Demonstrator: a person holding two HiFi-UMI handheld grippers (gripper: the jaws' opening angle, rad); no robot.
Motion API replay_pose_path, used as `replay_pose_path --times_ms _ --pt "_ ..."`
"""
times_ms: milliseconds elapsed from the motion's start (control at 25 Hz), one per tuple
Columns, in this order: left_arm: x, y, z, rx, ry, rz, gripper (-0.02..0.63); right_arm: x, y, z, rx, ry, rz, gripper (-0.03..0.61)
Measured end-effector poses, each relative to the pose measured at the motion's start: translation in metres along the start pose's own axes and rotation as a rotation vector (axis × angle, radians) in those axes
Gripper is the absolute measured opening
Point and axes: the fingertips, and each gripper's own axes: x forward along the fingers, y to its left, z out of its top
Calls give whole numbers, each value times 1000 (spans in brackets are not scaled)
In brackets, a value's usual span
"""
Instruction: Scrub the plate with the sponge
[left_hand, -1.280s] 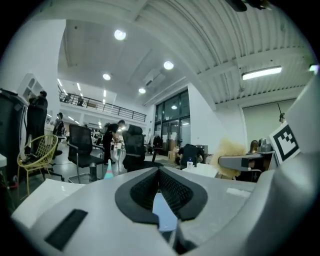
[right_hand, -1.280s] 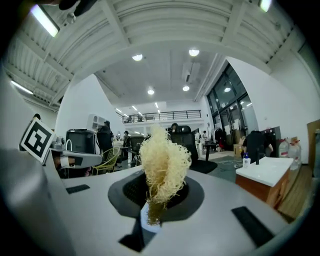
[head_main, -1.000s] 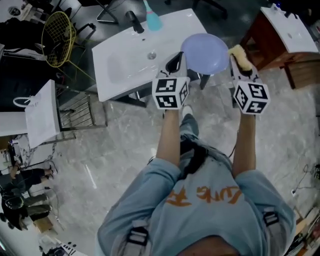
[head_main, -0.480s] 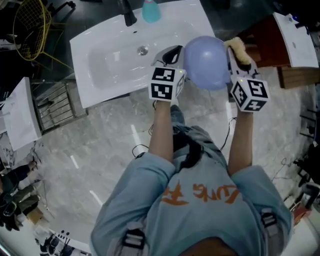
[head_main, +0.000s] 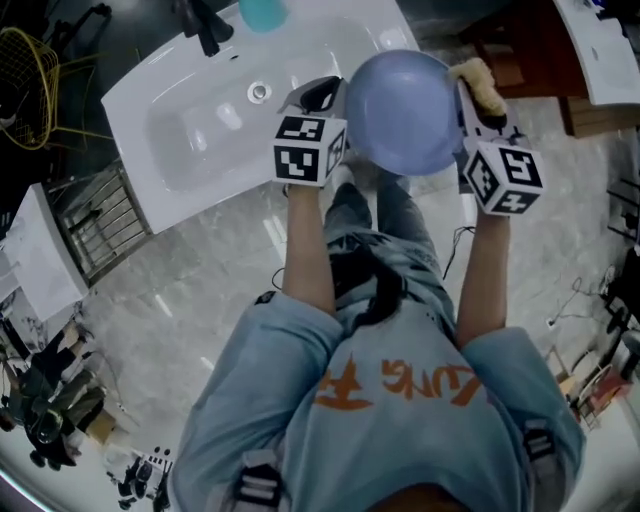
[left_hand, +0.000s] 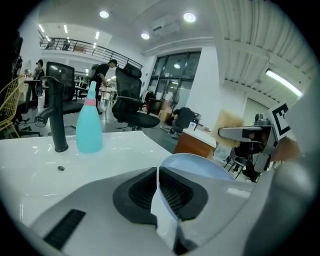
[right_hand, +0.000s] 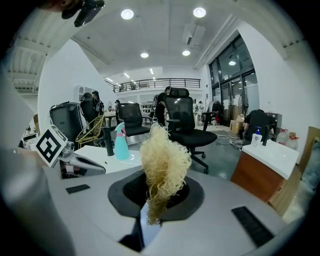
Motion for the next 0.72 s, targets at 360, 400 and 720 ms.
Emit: replay_pose_path --times_ms 360,400,720 --pt "24 3 -28 -24 155 -25 121 27 1 -6 35 13 51 31" --pt "26 4 -33 -39 179 -27 129 30 0 -8 38 19 53 32" --pt "33 -11 -67 -233 420 -119 156 34 -10 -18 48 51 61 32"
